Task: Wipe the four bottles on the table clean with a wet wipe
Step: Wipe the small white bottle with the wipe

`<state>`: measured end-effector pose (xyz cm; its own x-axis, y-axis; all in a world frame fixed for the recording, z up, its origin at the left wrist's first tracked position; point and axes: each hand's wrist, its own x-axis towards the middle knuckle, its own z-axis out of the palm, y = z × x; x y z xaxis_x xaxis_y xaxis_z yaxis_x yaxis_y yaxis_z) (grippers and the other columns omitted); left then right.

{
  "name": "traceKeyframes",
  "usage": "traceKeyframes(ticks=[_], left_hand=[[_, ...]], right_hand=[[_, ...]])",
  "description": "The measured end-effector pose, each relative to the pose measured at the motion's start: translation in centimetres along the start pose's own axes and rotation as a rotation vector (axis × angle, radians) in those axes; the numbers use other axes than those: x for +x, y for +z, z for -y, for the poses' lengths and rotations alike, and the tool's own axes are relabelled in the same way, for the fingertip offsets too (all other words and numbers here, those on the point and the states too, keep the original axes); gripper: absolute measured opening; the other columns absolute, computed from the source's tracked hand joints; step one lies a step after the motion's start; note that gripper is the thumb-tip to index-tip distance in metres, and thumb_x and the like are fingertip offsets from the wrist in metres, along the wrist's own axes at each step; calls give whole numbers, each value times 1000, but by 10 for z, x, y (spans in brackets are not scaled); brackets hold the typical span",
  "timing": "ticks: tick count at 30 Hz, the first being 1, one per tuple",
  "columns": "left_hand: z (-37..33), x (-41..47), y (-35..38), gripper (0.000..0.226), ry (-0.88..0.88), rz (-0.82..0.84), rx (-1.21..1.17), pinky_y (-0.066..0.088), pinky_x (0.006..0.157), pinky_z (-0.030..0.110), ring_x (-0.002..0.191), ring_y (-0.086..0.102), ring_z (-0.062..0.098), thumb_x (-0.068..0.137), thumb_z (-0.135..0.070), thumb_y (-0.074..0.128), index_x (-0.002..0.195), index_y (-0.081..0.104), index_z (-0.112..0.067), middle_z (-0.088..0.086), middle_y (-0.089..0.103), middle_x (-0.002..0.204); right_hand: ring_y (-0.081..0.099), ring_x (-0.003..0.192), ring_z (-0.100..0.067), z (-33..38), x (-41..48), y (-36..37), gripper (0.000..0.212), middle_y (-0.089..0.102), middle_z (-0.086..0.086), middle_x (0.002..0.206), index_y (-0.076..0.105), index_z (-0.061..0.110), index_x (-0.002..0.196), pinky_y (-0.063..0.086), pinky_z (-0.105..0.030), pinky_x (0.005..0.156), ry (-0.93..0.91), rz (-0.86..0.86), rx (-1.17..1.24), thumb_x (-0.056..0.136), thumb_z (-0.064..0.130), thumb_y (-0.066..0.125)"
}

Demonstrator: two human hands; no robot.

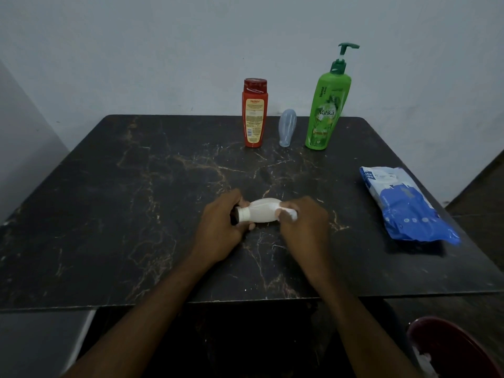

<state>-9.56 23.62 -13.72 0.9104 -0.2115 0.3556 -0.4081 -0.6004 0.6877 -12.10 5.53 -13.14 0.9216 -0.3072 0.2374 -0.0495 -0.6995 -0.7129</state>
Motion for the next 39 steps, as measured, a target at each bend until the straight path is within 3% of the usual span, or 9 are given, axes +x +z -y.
traceKeyframes(ticks=[2, 6, 11, 15, 23, 27, 31, 33, 39], left_hand=[[0, 0, 0, 34, 17, -6, -4, 54, 70, 44, 85, 64, 13, 72, -16, 88, 88, 58, -15, -2, 70, 94], [-1, -1, 0, 32, 25, -20, -20, 53, 67, 42, 81, 64, 12, 73, -17, 88, 89, 60, -16, -4, 68, 90], [-3, -1, -1, 34, 45, -9, 23, 51, 66, 44, 81, 60, 15, 72, -15, 88, 89, 58, -17, -3, 66, 90], [-4, -1, -1, 35, 63, -11, 37, 51, 68, 46, 83, 60, 19, 72, -14, 88, 95, 62, -13, 1, 65, 93], [-5, -2, -2, 26, 55, -29, 11, 50, 69, 34, 79, 61, 11, 77, -10, 84, 94, 65, -13, -2, 66, 89], [-7, -3, -5, 31, -25, -4, -63, 52, 71, 21, 86, 64, 2, 77, -16, 87, 97, 65, -21, -13, 69, 95], [-5, -1, -5, 37, -71, 16, -80, 50, 74, 14, 91, 63, -1, 75, -21, 88, 105, 67, -25, -16, 69, 101], [-5, 0, -5, 47, -76, 20, -62, 49, 84, 13, 99, 62, -2, 75, -21, 88, 118, 69, -23, -15, 69, 111], [-2, 0, -3, 49, -34, -7, 4, 51, 86, 23, 96, 64, 5, 74, -24, 89, 119, 72, -21, -9, 72, 107]], right_hand=[[60, 90, -13, 15, -14, 7, 16, 61, 0, 104, 72, 12, 103, 48, -23, 77, -129, -24, 21, 90, 15, 64], [62, 87, -15, 21, -30, 16, 14, 61, 0, 103, 73, 11, 100, 44, -17, 76, -307, 15, 15, 89, 11, 64], [56, 82, -10, -2, -5, -6, 18, 63, 1, 101, 74, 21, 105, 38, -11, 68, -143, 51, -35, 92, 18, 63], [61, 93, -9, -14, 13, -12, 23, 68, -1, 111, 71, 21, 115, 47, -21, 83, 52, 41, -6, 93, 20, 64], [54, 81, -6, 27, -25, 14, 18, 53, 1, 102, 74, 12, 104, 40, -7, 71, -276, -2, 35, 90, 18, 64], [54, 85, -2, 22, -24, 14, 18, 58, 2, 103, 75, 12, 105, 36, 2, 73, -257, -4, 73, 89, 14, 67], [60, 91, -9, 6, -10, 0, 20, 64, 2, 105, 72, 17, 107, 43, -12, 76, -66, -60, 58, 88, 21, 69], [59, 87, -5, -1, -2, -6, 17, 67, 3, 102, 74, 22, 105, 37, -6, 69, -3, -51, 64, 89, 26, 68], [63, 90, -17, 7, -13, 0, 20, 67, -3, 103, 73, 17, 108, 48, -26, 79, -29, -85, -7, 93, 27, 65]])
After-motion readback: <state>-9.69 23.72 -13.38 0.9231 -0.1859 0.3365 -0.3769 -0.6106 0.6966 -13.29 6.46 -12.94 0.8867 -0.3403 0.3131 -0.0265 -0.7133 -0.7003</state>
